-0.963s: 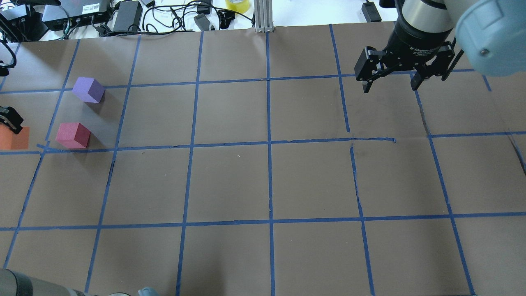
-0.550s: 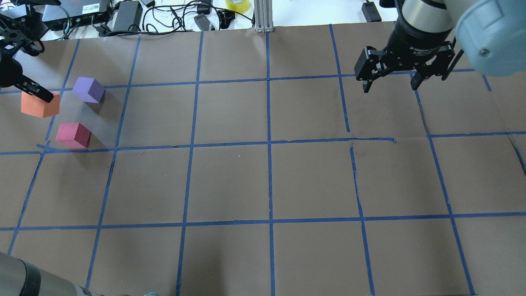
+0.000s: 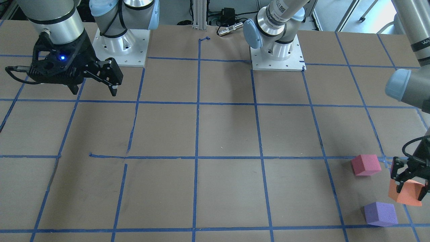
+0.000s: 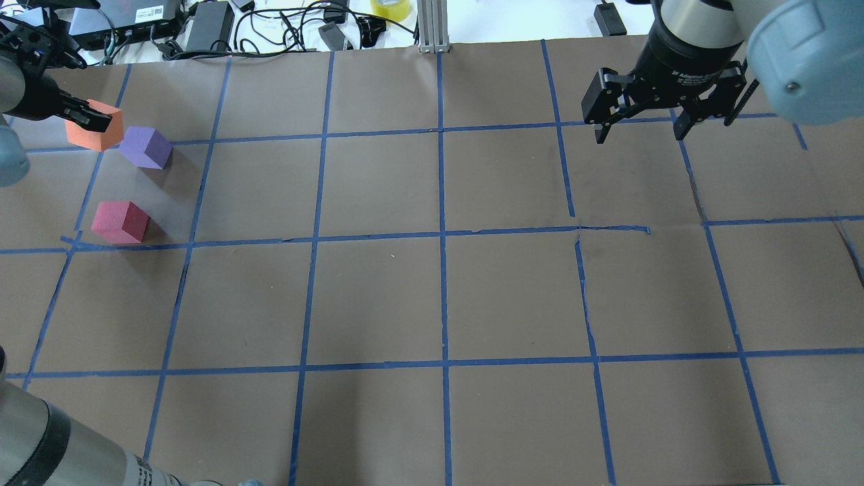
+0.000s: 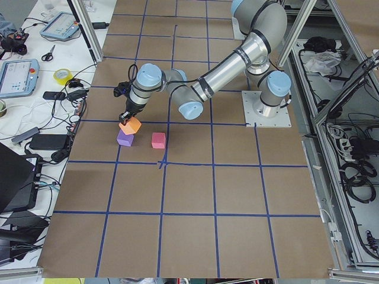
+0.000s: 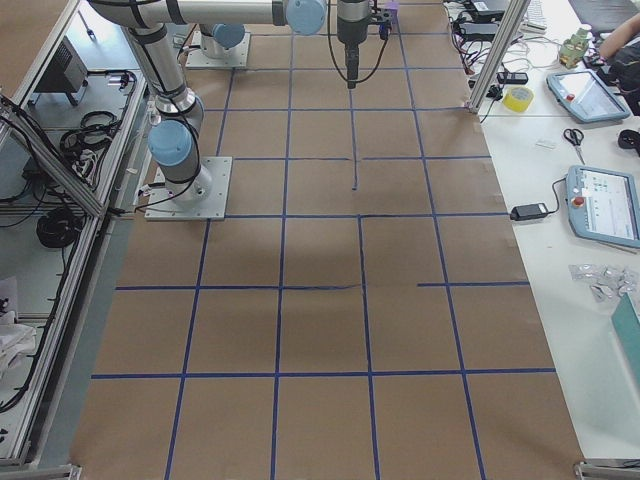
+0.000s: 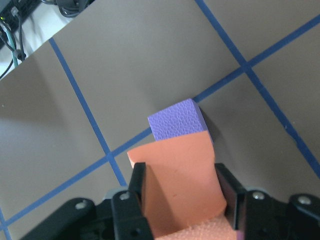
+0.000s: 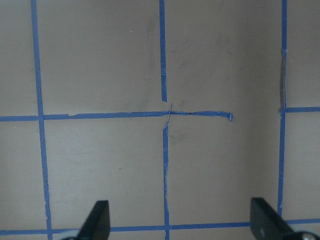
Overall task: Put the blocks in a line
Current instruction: 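Lower the orange cube between the purple and pink cubes with the left gripper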
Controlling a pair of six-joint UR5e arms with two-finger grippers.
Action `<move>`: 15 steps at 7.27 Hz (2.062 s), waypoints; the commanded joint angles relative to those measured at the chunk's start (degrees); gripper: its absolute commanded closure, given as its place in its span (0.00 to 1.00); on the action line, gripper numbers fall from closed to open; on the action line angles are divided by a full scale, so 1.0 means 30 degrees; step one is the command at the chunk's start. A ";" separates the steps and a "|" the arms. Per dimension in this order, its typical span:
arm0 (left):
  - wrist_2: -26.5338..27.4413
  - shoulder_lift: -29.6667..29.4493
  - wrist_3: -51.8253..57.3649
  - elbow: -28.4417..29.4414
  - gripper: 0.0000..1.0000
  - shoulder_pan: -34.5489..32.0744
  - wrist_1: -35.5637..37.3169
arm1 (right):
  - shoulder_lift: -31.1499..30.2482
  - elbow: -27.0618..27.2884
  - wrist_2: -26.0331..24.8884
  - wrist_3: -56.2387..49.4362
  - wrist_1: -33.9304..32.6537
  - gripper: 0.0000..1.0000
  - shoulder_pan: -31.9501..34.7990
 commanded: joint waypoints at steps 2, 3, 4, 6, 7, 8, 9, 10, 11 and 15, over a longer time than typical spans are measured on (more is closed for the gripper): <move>-0.1152 -0.0986 -0.2462 -0.0170 1.00 0.0689 0.0665 | 0.0185 0.0087 -0.0003 -0.0142 0.0153 0.00 -0.0016; -0.1617 -0.1191 -0.2502 -0.0259 1.00 0.1067 0.0727 | 0.0186 0.0175 -0.0003 -0.0113 -0.0049 0.00 -0.0016; -0.1709 -0.1367 -0.2937 -0.0231 1.00 0.1187 0.0756 | 0.0186 0.0176 0.0026 -0.0083 -0.0022 0.00 -0.0016; -0.1710 -0.1545 -0.3615 -0.0406 1.00 0.1217 0.0989 | 0.0041 0.0176 -0.0003 0.0091 0.0269 0.00 -0.0045; -0.1739 -0.1516 -0.3412 -0.0725 1.00 0.1305 0.1020 | -0.0077 0.0176 0.0055 0.0093 0.0272 0.00 -0.0045; -0.1739 -0.1602 -0.3555 -0.1135 1.00 0.1334 0.1397 | -0.0426 0.0118 0.0142 0.0093 0.0272 0.00 -0.0045; -0.1739 -0.1487 -0.3499 -0.1516 1.00 0.1335 0.1865 | -0.0719 0.0147 0.0056 0.0064 0.0330 0.00 -0.0074; -0.1768 -0.1631 -0.3498 -0.1694 1.00 0.1335 0.2421 | -0.0896 0.0176 0.0258 0.0093 0.0301 0.00 0.0042; -0.1769 -0.1690 -0.3585 -0.2420 1.00 0.1364 0.2484 | -0.0869 0.0205 0.0260 0.0093 0.0330 0.00 0.0043; -0.1769 -0.1720 -0.3703 -0.2837 1.00 0.1510 0.2954 | -0.0840 0.0235 0.0260 -0.0142 0.0330 0.00 0.0043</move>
